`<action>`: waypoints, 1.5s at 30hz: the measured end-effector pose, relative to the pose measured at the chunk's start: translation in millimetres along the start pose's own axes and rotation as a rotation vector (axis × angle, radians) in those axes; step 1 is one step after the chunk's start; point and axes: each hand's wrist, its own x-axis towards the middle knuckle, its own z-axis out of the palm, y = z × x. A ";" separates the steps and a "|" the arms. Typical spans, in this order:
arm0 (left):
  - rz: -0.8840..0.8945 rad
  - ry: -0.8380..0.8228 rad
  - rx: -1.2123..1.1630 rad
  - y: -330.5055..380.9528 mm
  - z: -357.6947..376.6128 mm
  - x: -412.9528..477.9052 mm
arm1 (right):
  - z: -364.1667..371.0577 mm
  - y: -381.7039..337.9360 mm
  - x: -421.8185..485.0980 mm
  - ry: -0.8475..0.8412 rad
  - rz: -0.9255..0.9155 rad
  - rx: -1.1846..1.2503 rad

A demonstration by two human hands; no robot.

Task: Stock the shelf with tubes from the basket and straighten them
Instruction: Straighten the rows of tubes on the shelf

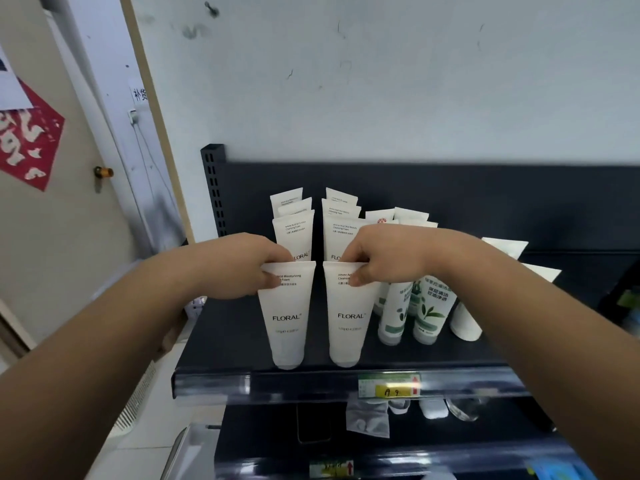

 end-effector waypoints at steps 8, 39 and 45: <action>0.057 -0.203 -0.109 -5.5 -19.0 -0.7 | -22.1 4.7 -4.0 -0.204 0.003 0.008; 0.082 0.044 -0.090 -34.0 -23.6 69.5 | -14.8 28.1 59.3 0.059 -0.005 -0.062; 0.086 -0.029 -0.252 -34.2 -26.3 57.6 | -17.4 27.6 49.6 -0.007 -0.032 -0.045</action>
